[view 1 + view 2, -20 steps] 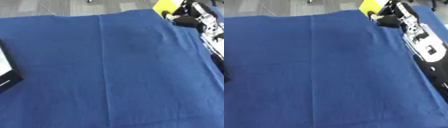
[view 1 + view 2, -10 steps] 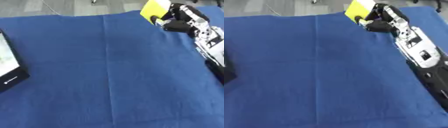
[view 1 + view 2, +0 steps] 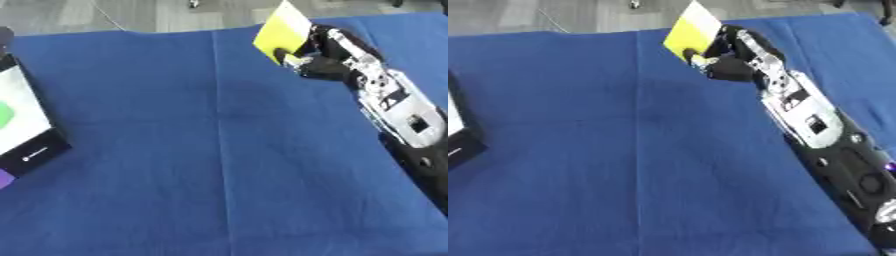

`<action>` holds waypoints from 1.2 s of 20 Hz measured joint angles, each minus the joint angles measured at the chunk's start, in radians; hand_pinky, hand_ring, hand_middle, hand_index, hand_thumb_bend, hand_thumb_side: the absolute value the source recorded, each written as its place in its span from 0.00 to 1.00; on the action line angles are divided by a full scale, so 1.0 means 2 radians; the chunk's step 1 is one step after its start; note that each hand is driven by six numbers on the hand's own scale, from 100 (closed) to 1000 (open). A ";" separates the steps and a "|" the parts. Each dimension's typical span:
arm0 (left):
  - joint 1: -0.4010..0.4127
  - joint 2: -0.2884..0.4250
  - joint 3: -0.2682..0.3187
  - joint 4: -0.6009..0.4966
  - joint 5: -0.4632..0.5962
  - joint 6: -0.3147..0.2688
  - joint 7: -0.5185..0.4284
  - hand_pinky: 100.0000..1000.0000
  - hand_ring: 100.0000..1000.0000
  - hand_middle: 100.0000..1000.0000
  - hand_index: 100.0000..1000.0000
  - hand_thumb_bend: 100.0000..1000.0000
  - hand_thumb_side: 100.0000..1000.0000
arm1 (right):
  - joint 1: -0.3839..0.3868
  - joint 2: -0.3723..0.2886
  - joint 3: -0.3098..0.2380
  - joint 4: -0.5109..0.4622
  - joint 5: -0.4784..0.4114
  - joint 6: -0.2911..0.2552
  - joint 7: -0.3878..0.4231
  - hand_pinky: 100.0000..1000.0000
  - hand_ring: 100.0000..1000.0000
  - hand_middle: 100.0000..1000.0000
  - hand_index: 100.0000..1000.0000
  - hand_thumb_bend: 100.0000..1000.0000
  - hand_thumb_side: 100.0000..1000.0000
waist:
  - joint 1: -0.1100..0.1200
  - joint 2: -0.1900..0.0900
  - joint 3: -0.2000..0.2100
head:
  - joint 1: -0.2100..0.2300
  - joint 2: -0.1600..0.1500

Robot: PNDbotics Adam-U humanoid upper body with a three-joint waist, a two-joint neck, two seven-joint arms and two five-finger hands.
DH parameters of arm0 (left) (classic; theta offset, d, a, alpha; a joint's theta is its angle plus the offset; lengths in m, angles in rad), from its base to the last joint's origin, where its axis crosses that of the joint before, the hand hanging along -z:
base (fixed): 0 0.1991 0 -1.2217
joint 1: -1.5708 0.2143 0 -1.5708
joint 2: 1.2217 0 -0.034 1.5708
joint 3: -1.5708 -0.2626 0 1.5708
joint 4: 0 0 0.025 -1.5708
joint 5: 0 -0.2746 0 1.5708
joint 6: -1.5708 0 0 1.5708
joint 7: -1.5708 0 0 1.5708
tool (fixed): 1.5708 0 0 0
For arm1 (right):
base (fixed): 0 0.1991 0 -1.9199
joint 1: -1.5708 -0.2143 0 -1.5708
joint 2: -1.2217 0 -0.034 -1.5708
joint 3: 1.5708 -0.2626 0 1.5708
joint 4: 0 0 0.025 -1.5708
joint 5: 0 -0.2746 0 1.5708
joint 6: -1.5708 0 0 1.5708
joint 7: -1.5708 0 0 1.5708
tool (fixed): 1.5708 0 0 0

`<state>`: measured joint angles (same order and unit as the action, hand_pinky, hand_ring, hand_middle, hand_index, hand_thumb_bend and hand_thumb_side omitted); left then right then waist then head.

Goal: Pick up the objects with one hand, pass them to the other hand, and then place them into the box on the other side of the table.

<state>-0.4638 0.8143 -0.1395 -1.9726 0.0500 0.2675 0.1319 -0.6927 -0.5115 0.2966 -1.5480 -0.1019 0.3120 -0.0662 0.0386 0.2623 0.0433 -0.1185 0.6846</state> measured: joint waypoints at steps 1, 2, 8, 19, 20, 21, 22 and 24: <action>-0.007 0.005 -0.006 -0.002 -0.004 -0.005 -0.008 0.69 0.64 0.63 0.73 0.51 0.43 | 0.001 0.006 0.001 0.003 0.004 -0.002 -0.001 0.69 0.70 0.45 0.52 0.00 0.24 | 0.001 -0.001 0.000 | 0.001 0.000; -0.014 0.012 -0.013 -0.004 -0.008 -0.010 -0.017 0.69 0.64 0.63 0.74 0.51 0.43 | 0.001 0.011 0.002 0.006 0.007 -0.005 -0.001 0.69 0.70 0.45 0.52 0.00 0.24 | 0.001 -0.002 0.000 | 0.001 0.001; -0.049 0.075 -0.055 -0.006 -0.018 -0.035 -0.078 0.69 0.66 0.65 0.74 0.52 0.44 | 0.001 0.027 0.012 0.013 0.023 -0.018 0.007 0.69 0.70 0.45 0.52 0.00 0.23 | 0.003 -0.004 -0.001 | 0.001 0.004; -0.132 0.124 -0.121 -0.009 -0.013 -0.068 -0.159 0.69 0.66 0.65 0.74 0.52 0.43 | 0.012 0.035 0.024 0.013 0.027 -0.034 0.020 0.69 0.69 0.44 0.52 0.00 0.22 | 0.008 -0.004 -0.004 | 0.006 0.009; -0.142 0.123 -0.126 -0.009 -0.014 -0.070 -0.162 0.69 0.66 0.65 0.74 0.52 0.43 | 0.013 0.037 0.026 0.013 0.027 -0.036 0.021 0.69 0.69 0.44 0.52 0.00 0.22 | 0.009 -0.004 -0.004 | 0.006 0.009; -0.152 0.119 -0.130 -0.009 -0.014 -0.071 -0.165 0.69 0.66 0.65 0.74 0.52 0.43 | 0.013 0.038 0.027 0.012 0.027 -0.038 0.023 0.69 0.69 0.44 0.52 0.00 0.22 | 0.009 -0.004 -0.003 | 0.006 0.009; -0.163 0.113 -0.134 -0.009 -0.014 -0.071 -0.169 0.69 0.66 0.65 0.74 0.53 0.43 | 0.015 0.039 0.029 0.010 0.029 -0.039 0.024 0.69 0.69 0.44 0.52 0.00 0.22 | 0.009 -0.004 -0.002 | 0.006 0.009; -0.189 0.097 -0.144 -0.009 -0.014 -0.069 -0.181 0.69 0.67 0.66 0.75 0.53 0.43 | 0.017 0.041 0.032 0.008 0.033 -0.041 0.026 0.69 0.69 0.44 0.52 0.00 0.22 | 0.009 -0.006 0.000 | 0.005 0.013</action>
<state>-0.8427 1.0089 -0.4267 -1.9911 0.0215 0.1293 -0.2307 -0.6590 -0.4295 0.3609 -1.5310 -0.0362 0.2292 -0.0147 0.0567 0.2500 0.0428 -0.1080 0.7097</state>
